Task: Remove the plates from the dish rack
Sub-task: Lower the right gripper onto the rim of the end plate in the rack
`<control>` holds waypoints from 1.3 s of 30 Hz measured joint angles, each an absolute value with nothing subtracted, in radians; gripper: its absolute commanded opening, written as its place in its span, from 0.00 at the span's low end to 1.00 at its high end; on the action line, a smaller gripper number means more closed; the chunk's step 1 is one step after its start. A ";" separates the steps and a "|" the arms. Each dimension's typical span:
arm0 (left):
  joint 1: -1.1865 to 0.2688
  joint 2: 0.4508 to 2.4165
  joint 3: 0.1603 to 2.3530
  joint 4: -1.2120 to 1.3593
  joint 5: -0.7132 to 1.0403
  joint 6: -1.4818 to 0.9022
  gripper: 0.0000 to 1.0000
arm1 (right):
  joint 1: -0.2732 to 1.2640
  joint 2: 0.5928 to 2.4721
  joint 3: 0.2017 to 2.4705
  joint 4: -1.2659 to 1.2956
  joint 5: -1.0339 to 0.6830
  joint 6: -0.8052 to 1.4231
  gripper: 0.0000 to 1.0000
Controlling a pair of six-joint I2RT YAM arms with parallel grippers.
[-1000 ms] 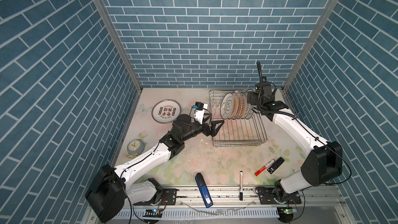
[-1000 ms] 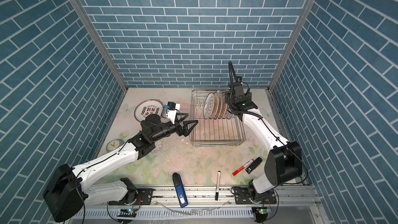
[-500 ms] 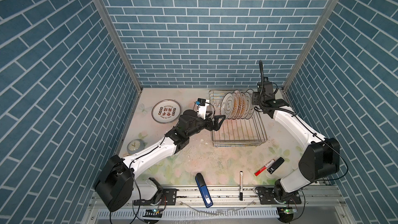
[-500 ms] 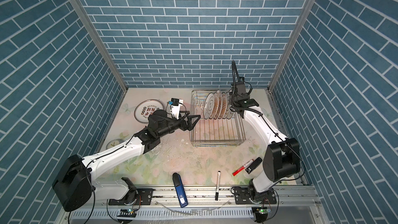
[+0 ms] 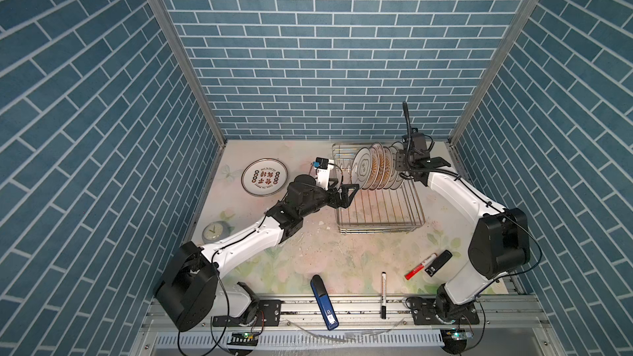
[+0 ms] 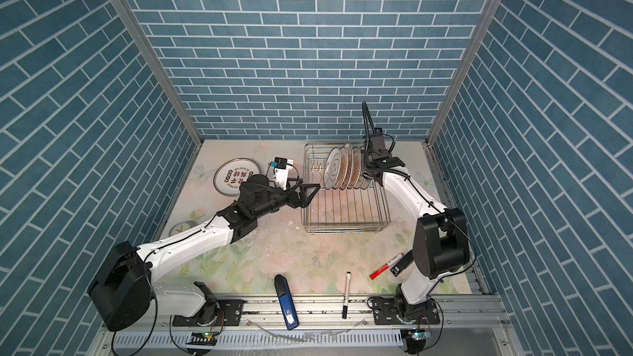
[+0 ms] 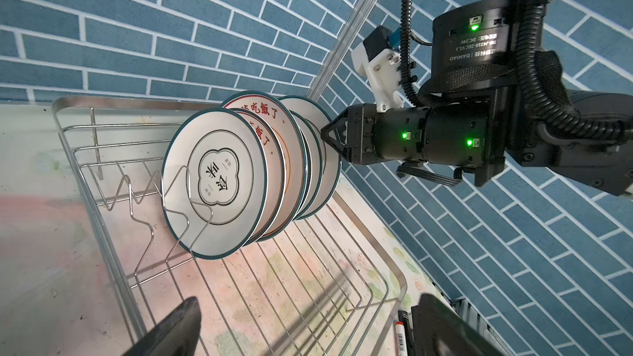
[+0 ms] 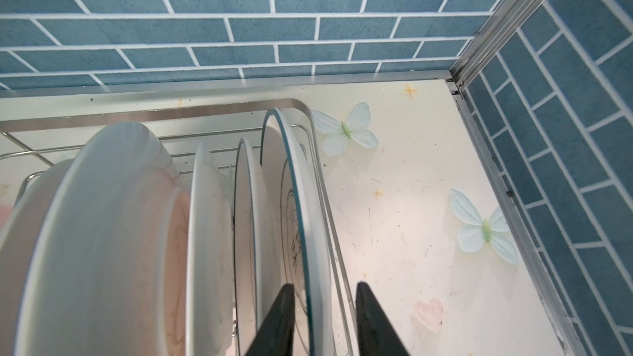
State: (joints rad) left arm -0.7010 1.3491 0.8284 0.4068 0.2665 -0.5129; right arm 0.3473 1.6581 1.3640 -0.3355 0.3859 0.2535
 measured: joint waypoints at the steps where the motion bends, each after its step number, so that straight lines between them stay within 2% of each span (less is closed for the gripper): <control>1: -0.701 1.349 0.828 0.407 0.266 -0.513 1.00 | 0.347 1.659 1.364 -0.334 0.391 0.253 0.25; 12: -0.701 1.348 0.828 0.395 0.249 -0.508 1.00 | 0.348 1.730 1.374 -0.315 0.415 0.246 0.12; 26: -0.701 1.337 0.828 0.356 0.192 -0.491 1.00 | 0.390 1.777 1.430 -0.331 0.542 0.219 0.09; 31: -0.701 1.318 0.828 0.352 0.172 -0.484 1.00 | 0.394 1.777 1.430 -0.331 0.556 0.209 0.03; 39: -0.701 1.308 0.828 0.348 0.163 -0.482 1.00 | 0.409 1.769 1.430 -0.331 0.586 0.195 0.01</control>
State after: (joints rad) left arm -0.7010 1.3079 0.8276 0.3481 0.1631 -0.4820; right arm 0.4088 1.7687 1.4300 -0.3309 0.5861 0.1951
